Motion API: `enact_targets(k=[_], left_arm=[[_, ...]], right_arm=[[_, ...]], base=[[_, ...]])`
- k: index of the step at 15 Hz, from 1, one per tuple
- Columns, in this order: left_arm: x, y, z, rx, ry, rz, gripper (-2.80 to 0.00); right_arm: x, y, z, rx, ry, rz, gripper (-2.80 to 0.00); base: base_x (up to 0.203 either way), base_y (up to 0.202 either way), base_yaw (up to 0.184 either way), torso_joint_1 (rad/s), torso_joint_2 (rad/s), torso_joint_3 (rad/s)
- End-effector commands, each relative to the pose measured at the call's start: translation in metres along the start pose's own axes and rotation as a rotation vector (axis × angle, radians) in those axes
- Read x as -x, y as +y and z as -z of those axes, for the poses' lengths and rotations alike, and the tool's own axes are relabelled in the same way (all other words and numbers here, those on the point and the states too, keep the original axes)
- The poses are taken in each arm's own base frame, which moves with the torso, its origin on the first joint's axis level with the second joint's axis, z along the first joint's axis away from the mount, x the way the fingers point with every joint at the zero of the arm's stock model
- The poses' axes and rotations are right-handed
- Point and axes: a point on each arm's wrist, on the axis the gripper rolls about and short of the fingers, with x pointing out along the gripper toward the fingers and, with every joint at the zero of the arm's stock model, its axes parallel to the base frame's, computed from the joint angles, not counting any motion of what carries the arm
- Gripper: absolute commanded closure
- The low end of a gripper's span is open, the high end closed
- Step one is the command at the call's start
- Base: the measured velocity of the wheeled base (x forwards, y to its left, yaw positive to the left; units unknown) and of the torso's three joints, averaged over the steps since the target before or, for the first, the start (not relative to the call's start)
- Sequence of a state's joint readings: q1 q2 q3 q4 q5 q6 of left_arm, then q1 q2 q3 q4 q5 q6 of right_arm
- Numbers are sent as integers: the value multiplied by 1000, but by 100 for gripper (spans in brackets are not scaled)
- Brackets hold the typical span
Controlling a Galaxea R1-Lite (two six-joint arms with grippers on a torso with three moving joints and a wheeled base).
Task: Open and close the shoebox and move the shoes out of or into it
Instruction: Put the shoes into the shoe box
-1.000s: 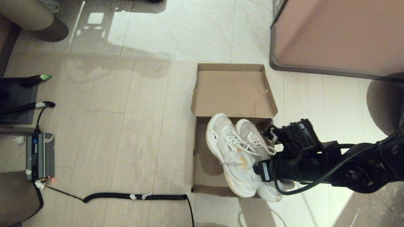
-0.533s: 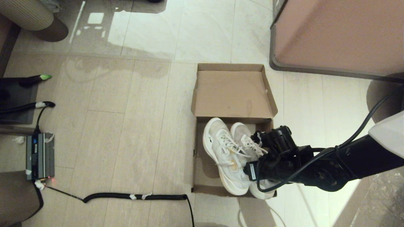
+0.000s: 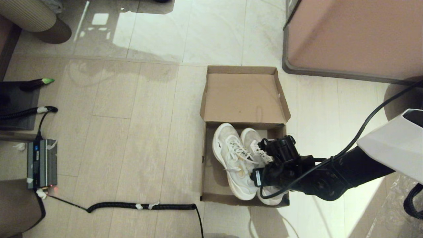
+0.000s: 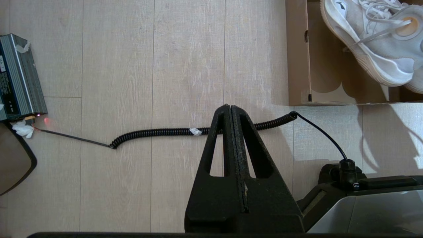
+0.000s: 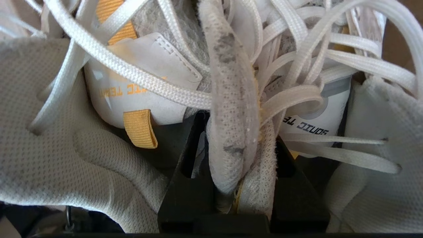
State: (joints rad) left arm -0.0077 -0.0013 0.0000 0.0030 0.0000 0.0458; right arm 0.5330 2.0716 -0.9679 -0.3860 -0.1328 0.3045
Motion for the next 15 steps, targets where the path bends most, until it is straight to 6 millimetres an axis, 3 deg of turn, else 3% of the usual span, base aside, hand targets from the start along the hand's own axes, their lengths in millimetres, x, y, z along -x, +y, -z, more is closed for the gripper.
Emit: enact_targets(k=[1,13,14,15], left_arm=[[0,0,0,0,1,0,0],[0,0,0,0,1,1,0],[0,0,0,0,1,0,0],[0,0,0,0,1,0,0]], right_arm=[[-8,0,5,-9,16,12,0],[-13,0,5,-20,-13,40,0],[-13,0,4,-22,-16,43,-280],[-13,0,5,-21,-17,49,-280]], base=[[0,0,0,0,0,0],[0,0,0,0,0,0],[0,0,0,0,0,0],[0,0,0,0,0,0]])
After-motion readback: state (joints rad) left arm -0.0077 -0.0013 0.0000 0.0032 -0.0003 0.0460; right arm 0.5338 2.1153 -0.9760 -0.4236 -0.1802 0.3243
